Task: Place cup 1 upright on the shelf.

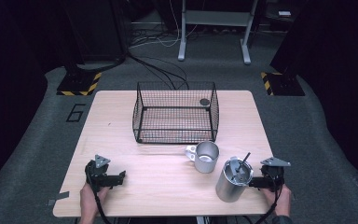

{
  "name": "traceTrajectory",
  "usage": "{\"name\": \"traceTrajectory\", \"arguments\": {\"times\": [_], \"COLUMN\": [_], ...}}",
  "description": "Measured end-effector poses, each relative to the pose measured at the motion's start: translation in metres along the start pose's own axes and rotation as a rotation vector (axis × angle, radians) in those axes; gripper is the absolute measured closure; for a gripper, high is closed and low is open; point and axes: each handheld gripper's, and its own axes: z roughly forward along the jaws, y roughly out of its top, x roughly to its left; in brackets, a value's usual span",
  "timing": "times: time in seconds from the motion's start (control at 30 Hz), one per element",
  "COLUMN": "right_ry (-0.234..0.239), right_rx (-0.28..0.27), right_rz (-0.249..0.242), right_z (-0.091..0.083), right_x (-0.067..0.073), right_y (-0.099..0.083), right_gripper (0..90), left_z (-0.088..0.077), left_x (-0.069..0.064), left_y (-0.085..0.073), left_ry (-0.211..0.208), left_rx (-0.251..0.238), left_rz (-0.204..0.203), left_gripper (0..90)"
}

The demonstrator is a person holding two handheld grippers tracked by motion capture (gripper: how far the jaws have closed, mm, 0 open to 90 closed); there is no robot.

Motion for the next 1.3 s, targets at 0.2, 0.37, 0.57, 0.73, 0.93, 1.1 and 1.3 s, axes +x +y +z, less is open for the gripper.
{"name": "traceTrajectory", "arguments": {"times": [0.2,0.37,0.57,0.73,0.93,1.1,1.3], "right_ry": [-0.001,-0.006,-0.015,-0.026,-0.035,-0.037,-0.008], "right_rx": [-0.001,0.004,0.000,-0.001,0.014,0.019,-0.035], "right_rz": [-0.004,-0.010,0.001,0.013,0.011,0.029,0.024], "right_z": [0.000,0.000,0.000,0.000,-0.001,-0.003,-0.024], "right_x": [0.000,0.000,0.001,0.002,0.003,0.004,0.007], "right_y": [0.000,0.000,0.000,0.000,0.000,0.002,0.010], "right_gripper": [0.0,0.0,0.0,0.0,0.0,0.0,0.1], "left_z": [0.002,0.004,0.005,0.005,0.005,0.005,0.004], "left_x": [0.001,0.003,0.003,0.003,0.003,0.003,0.004], "left_y": [0.003,0.004,0.005,0.005,0.005,0.005,0.006], "left_ry": [-0.014,-0.026,-0.024,-0.022,-0.022,-0.024,-0.027], "left_rx": [0.000,0.005,-0.001,-0.003,-0.002,0.005,0.012], "left_rz": [0.017,0.027,0.027,0.029,0.032,0.041,0.041], "left_gripper": [0.1,0.1,0.1,0.2,0.3,0.3,0.3]}}
